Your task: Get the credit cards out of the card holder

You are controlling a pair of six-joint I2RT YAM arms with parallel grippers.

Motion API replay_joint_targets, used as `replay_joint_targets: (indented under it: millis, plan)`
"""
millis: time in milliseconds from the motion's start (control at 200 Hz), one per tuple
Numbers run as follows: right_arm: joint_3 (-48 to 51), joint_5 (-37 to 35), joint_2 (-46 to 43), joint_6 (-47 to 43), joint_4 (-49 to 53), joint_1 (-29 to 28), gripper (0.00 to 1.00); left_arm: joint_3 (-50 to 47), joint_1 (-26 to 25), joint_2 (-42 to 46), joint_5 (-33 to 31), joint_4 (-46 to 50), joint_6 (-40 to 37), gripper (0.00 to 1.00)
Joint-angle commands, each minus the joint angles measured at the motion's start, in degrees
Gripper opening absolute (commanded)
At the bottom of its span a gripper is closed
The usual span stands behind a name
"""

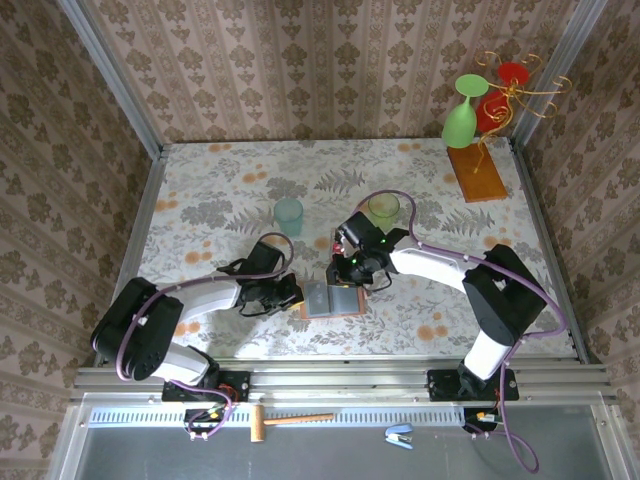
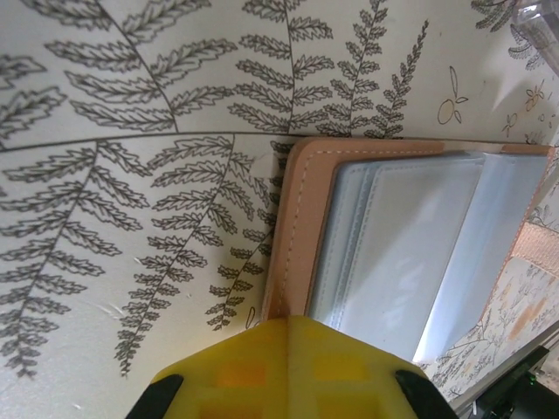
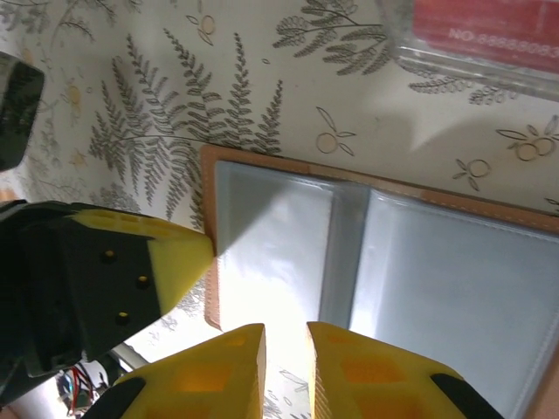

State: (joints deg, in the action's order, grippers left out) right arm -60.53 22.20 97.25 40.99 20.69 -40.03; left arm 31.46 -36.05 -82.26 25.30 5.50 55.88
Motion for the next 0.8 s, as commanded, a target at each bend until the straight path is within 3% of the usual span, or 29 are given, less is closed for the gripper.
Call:
replay_joint_targets:
  millis: [0, 795]
  plan:
    - [-0.03, 2.36, 1.51, 2.65, -1.98, -0.65, 0.21, -0.7, -0.51, -0.97, 0.28, -0.27, 0.72, 0.04]
    - [-2.53, 5.2, 8.4, 6.19, -3.93, -4.32, 0.31, -1.49, -0.51, -0.95, 0.58, -0.83, 1.34, 0.04]
